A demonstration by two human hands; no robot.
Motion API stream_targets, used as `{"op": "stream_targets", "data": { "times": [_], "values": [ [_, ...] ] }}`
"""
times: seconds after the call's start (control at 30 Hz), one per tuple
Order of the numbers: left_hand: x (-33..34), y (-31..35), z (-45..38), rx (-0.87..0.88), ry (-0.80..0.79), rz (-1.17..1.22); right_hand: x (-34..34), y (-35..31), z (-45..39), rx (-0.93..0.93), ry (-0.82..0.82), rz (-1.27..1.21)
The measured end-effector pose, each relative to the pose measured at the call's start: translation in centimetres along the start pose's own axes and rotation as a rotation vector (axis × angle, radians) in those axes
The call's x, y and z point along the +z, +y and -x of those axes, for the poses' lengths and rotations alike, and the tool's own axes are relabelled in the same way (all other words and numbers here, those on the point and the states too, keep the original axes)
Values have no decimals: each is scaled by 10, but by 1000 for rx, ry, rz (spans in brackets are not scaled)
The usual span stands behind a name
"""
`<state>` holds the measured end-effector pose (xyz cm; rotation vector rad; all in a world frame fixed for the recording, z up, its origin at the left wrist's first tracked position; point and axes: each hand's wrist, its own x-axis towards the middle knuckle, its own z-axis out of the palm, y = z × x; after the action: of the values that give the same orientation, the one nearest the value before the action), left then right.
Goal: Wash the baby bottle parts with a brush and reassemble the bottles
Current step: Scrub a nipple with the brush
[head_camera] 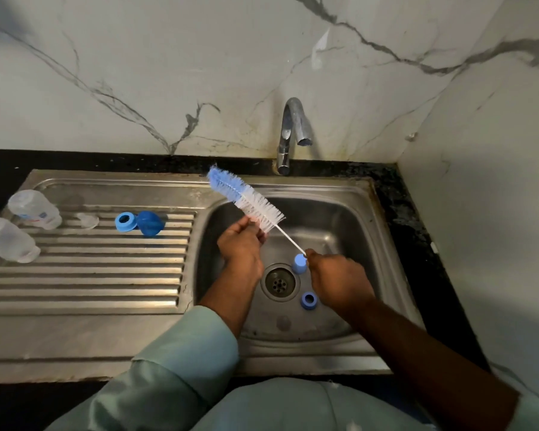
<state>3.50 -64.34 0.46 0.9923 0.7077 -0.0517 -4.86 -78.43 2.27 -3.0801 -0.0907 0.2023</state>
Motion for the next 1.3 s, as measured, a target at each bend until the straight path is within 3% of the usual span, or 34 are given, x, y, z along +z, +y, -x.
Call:
{"op": "stream_targets", "data": {
  "times": [0.17, 0.3, 0.47, 0.6, 0.77, 1.03, 1.3],
  "values": [
    [-3, 19, -12, 56, 78, 145, 2, 7, 22, 19, -46, -35],
    [9, -3, 11, -3, -73, -48, -3, 6, 15, 85, 48, -126],
    [12, 12, 15, -29, 23, 172, 4, 15, 44, 88, -46, -81],
    [25, -16, 48, -194, -259, -114, 19, 30, 40, 259, 106, -204],
    [48, -26, 54, -265, -265, -169, 42, 67, 60, 442, 248, -504],
    [93, -69, 63, -316, -461, -337, 50, 124, 63, 670, 302, -430],
    [118, -92, 43, -356, -556, -313, 59, 169, 40, 728, 283, -308]
  ]
}}
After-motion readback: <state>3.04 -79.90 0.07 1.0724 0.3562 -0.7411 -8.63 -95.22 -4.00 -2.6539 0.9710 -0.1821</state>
